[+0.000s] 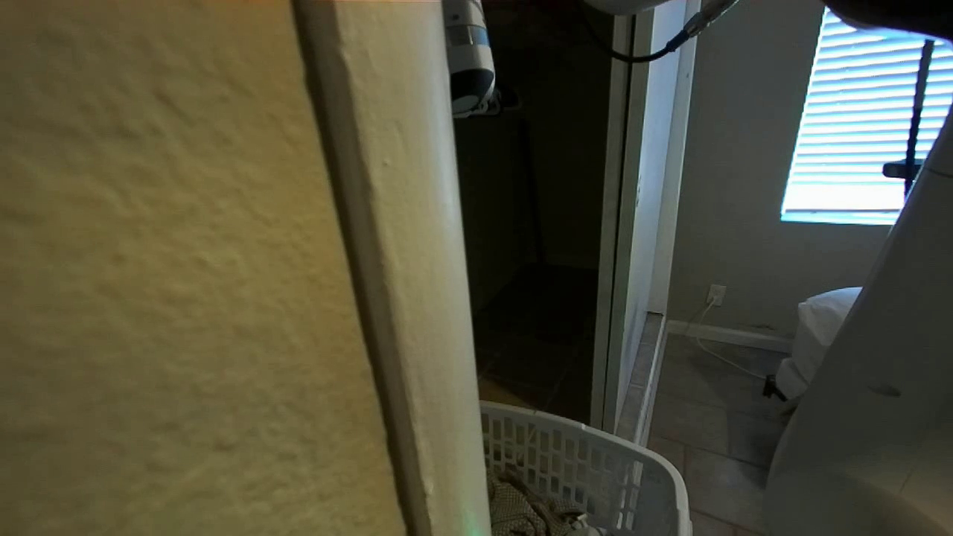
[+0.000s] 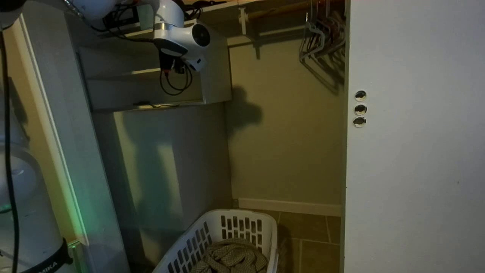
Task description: Move the coat hanger to the shelf above
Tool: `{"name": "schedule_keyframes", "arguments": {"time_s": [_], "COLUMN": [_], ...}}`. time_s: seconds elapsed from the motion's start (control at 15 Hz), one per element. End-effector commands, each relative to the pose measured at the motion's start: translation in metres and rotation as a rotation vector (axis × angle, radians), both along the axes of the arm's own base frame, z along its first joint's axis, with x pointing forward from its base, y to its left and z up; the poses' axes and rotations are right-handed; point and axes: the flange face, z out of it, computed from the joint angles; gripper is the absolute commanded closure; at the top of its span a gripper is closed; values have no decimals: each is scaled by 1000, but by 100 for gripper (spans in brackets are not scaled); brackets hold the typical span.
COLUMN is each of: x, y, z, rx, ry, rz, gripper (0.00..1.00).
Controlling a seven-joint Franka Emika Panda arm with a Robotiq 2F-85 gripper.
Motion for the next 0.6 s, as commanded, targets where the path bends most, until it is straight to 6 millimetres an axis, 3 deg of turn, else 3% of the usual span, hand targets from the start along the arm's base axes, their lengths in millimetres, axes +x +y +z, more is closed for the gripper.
{"name": "schedule_keyframes", "arguments": {"time_s": [0.0, 0.2, 0.53], "x": [8, 4, -22], "y": [6, 6, -24], "z": [6, 5, 4], "rx": [6, -6, -87], "ry": [23, 39, 22], "rz": [-9, -3, -6], "gripper": [18, 1, 0]}}
